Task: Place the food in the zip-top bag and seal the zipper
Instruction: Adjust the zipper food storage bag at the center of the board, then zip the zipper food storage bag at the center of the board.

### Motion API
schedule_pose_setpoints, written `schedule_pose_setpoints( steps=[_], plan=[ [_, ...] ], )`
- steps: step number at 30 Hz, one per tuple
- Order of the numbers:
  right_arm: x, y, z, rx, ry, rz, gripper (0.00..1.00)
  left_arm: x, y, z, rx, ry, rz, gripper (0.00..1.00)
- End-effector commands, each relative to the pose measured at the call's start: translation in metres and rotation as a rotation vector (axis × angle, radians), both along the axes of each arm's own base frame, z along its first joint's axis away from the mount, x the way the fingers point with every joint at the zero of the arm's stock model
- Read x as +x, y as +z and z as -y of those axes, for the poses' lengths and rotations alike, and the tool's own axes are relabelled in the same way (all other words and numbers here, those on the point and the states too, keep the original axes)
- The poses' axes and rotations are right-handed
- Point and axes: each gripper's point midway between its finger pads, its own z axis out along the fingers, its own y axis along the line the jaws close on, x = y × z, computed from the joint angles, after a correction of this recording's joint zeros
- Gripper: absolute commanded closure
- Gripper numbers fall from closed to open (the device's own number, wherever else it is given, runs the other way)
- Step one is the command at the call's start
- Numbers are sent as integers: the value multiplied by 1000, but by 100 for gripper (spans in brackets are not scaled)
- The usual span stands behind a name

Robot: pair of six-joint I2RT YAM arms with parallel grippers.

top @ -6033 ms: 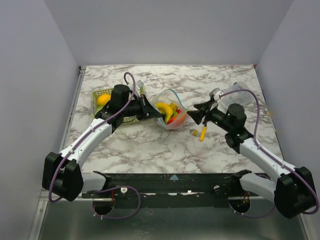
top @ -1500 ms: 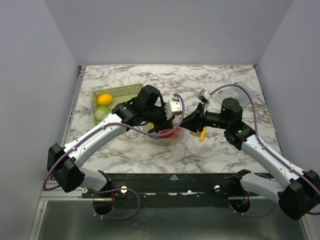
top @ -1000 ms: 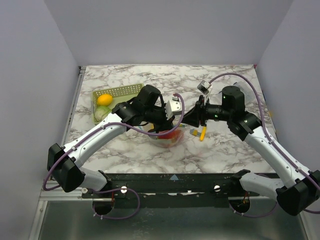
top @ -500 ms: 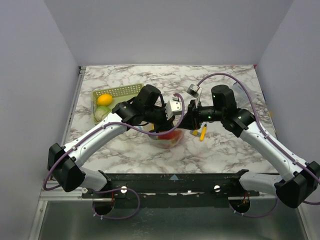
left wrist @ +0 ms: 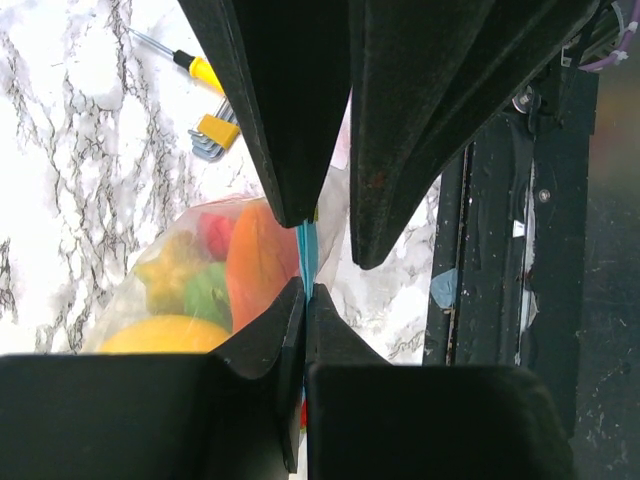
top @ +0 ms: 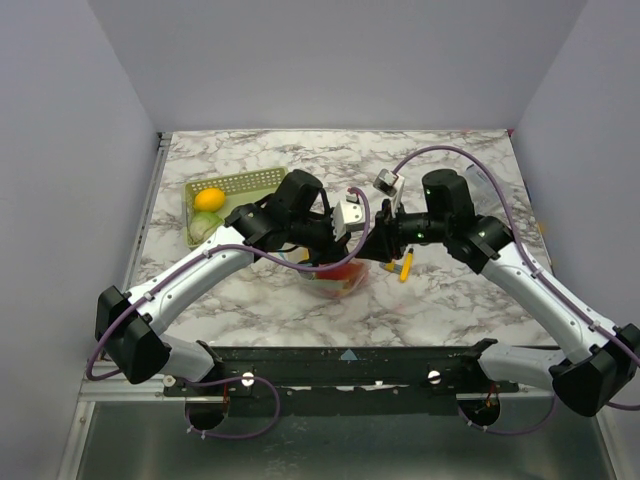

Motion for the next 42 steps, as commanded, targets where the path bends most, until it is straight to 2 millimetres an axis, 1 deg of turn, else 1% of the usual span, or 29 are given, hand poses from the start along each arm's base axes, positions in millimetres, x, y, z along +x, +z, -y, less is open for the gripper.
schedule_pose_setpoints(
  steps=[1,2,7,10,12,16,20,21,23,27,29,31,33,42],
  plan=[
    [5,-1,12,-51,-60,36,65,-4,14,4,-39,-40,0,100],
    [6,0,13,-55,-72,42,63,-4,13,4,-37,-41,-1,100],
    [10,1,16,-71,-90,60,63,-3,12,3,-32,-39,4,100],
    [5,-1,12,-63,-52,46,65,-5,13,3,-35,-44,3,100],
    [5,0,10,-51,-43,52,65,-6,12,3,-38,-51,-1,100],
    [13,10,8,-34,-70,73,62,-7,12,4,-36,-58,-8,100],
    [23,13,10,-67,-106,83,60,-7,11,3,-34,-62,-4,100],
    [23,13,10,-73,-101,80,60,-7,11,3,-33,-61,-3,100],
    [14,10,9,-79,-50,60,61,-7,11,3,-31,-60,-2,100],
    [-7,0,7,-65,45,0,68,-7,11,2,-35,-62,3,100],
    [-19,-2,5,-42,95,-29,69,-8,11,3,-34,-63,0,100],
    [-26,-2,4,-23,125,-37,69,-8,11,3,-34,-66,-8,100],
    [-23,-1,5,-26,107,-21,68,-8,11,4,-32,-67,-11,100],
    [-7,-9,5,-74,68,-12,67,-11,13,3,-39,-75,-8,100]
  ],
)
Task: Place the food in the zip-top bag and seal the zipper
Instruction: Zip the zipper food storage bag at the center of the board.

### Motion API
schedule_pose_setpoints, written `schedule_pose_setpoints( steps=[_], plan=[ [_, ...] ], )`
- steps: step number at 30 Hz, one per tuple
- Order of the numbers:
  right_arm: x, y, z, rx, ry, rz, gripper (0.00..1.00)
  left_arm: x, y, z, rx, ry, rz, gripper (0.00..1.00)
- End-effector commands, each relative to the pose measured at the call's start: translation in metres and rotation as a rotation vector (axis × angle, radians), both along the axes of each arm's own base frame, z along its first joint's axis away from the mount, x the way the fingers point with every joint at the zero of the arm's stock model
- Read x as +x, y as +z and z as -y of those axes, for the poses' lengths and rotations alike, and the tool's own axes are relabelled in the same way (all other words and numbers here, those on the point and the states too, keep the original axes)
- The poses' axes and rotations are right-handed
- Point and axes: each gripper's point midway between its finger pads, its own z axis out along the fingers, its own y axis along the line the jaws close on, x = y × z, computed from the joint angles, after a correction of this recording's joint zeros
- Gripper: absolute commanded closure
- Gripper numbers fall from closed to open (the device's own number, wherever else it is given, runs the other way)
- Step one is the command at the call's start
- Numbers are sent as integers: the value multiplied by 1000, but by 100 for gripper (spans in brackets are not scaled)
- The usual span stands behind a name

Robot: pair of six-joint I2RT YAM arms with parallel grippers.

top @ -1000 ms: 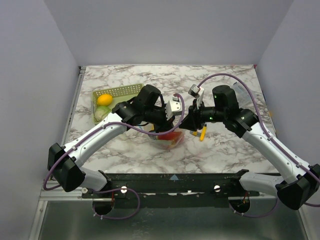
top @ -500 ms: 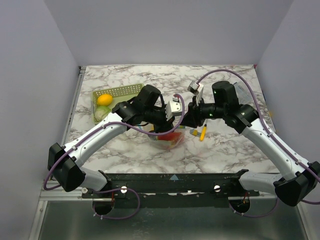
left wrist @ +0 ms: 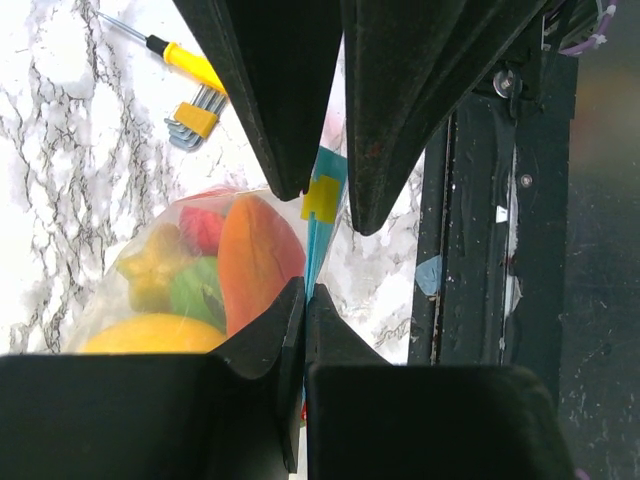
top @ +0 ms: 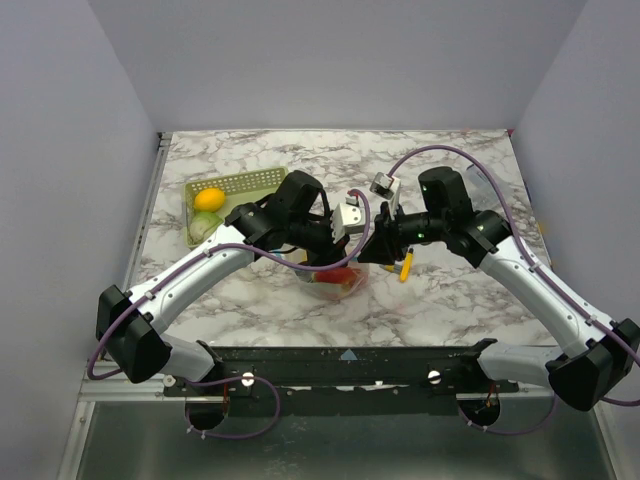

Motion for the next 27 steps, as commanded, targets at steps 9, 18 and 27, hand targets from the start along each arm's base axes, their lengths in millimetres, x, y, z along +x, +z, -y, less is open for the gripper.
schedule_pose_setpoints(
  steps=[9,18,27],
  plan=[
    [7,-6,1,-34,-10,3,66,-3,16,7,-52,-46,17,100],
    [5,-3,-3,-15,10,-2,93,-3,16,8,-53,-49,10,100],
    [7,-11,-14,-25,32,-7,95,-4,16,10,-57,-60,-8,100]
  ],
)
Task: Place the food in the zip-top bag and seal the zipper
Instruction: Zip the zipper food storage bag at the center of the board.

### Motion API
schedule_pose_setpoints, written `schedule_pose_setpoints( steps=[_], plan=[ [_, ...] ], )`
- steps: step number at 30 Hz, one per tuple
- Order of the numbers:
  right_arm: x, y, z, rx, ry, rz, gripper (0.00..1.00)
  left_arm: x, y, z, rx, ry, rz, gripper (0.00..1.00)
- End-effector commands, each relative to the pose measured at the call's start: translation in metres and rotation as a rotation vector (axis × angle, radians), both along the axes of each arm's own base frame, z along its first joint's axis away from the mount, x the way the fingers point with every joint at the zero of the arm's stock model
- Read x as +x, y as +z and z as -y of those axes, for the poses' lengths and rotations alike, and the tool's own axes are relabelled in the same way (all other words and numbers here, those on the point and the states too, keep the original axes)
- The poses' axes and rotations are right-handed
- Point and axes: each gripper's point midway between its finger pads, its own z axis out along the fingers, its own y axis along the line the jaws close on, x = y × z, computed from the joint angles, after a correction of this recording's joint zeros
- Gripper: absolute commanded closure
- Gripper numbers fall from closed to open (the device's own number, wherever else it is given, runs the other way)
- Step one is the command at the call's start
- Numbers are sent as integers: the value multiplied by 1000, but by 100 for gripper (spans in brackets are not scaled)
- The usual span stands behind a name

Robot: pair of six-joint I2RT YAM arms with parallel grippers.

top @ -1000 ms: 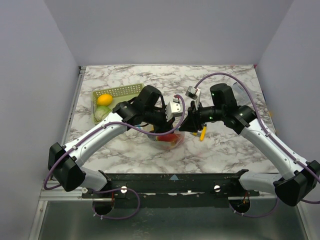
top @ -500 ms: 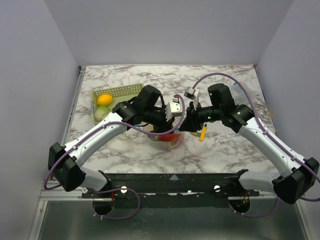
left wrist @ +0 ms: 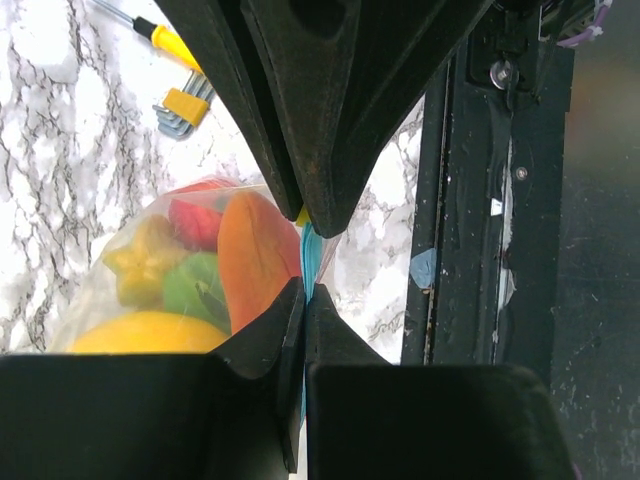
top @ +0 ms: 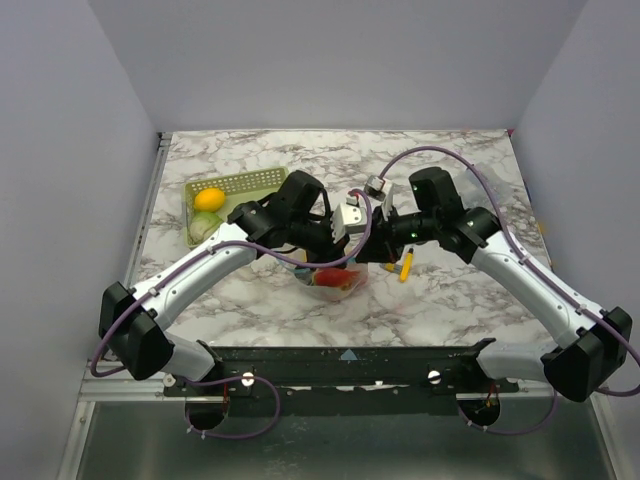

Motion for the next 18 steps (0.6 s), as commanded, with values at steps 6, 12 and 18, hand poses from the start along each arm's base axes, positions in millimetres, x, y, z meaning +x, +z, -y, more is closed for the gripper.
schedule_pose_setpoints(
  steps=[6,12,18],
  plan=[
    [4,8,-24,43,25,27,89,-3,24,10,-85,-57,17,100],
    [4,8,-37,59,23,-3,87,-2,26,9,-90,-46,32,100],
    [9,18,-46,121,-9,-7,87,-5,35,8,-127,-57,49,100]
  ],
)
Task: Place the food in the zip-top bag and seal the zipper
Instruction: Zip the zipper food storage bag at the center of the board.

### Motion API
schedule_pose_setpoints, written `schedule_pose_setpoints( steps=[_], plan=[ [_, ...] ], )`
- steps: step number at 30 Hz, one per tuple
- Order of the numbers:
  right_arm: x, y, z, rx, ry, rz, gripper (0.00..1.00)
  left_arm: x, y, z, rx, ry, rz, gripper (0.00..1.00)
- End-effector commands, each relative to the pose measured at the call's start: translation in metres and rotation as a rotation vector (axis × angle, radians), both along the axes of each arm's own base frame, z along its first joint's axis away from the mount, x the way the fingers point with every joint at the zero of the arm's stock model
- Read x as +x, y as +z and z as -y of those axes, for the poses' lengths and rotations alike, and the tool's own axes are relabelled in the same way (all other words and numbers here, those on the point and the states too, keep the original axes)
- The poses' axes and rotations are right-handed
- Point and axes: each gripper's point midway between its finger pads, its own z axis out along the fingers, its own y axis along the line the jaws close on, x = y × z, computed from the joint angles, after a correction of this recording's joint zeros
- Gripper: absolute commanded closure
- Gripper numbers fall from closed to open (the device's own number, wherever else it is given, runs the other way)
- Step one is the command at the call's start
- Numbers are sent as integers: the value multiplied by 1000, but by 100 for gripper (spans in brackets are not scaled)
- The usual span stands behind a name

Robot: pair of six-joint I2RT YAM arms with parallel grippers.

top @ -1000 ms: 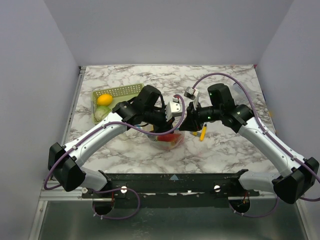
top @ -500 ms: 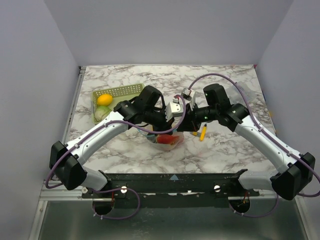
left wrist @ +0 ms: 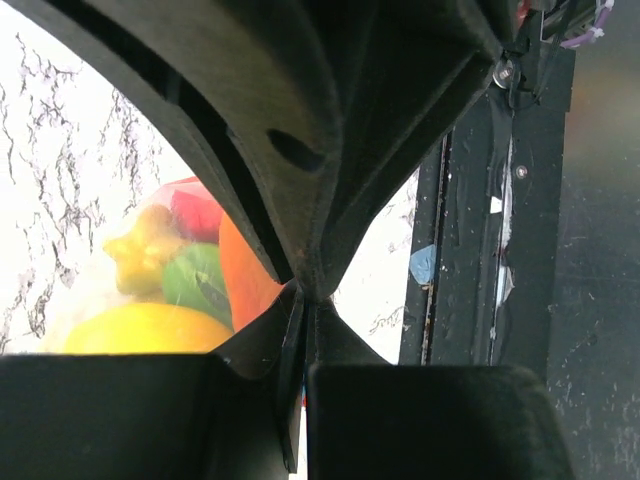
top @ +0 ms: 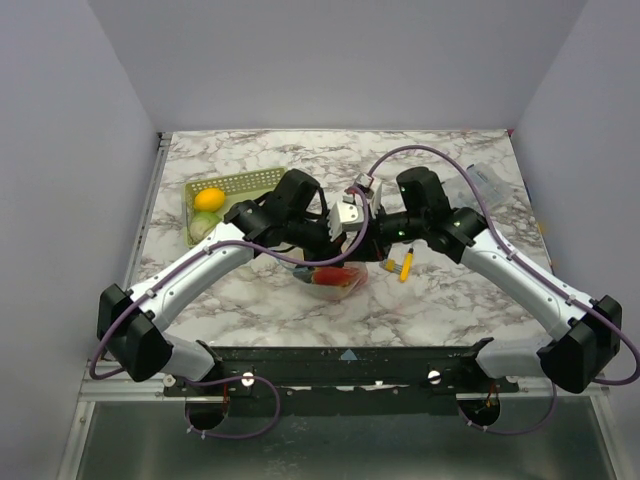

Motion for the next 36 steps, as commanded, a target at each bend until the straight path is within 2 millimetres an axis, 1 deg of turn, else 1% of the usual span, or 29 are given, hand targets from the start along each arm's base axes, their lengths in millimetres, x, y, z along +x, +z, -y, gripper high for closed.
schedule_pose_setpoints(
  steps=[1,2,5,7,9,11,12,15,18,19,22,24,30,32,33,34,35,36],
  plan=[
    [8,21,-21,107,-10,26,87,-7,38,15,-146,-78,69,100],
    [6,20,-22,114,-7,14,86,-7,38,15,-146,-78,68,100],
    [7,17,-18,111,-41,5,72,-5,37,14,-133,-65,72,100],
    [8,14,-9,91,-100,15,61,-5,36,13,-130,-62,75,100],
    [4,13,4,70,-144,39,54,-6,38,13,-137,-65,75,100],
    [-2,11,15,55,-169,52,51,-7,38,13,-137,-67,72,100],
    [-5,10,19,44,-178,49,51,-6,38,14,-136,-65,71,100],
    [-15,10,24,47,-160,42,51,-4,35,15,-121,-57,51,100],
    [-18,10,25,44,-148,44,56,-6,35,16,-110,-69,32,100],
    [-18,9,25,38,-144,43,59,-6,35,16,-109,-69,32,100],
    [-17,6,25,6,-127,33,72,-6,35,14,-108,-63,46,100],
    [-17,4,25,-12,-116,29,78,-6,35,13,-110,-63,51,100],
    [-16,11,27,-13,-115,59,81,-6,34,12,-102,-62,56,100],
    [-14,11,27,-13,-123,66,88,-6,33,12,-100,-63,54,100],
    [-12,10,26,-16,-124,66,96,-6,34,12,-102,-63,58,100],
    [-10,9,25,-21,-128,62,100,-6,34,12,-103,-63,59,100],
    [-9,8,25,-24,-129,59,100,-6,34,12,-101,-64,56,100],
    [-9,6,23,-27,-118,61,100,-7,34,12,-104,-65,54,90]
  ],
)
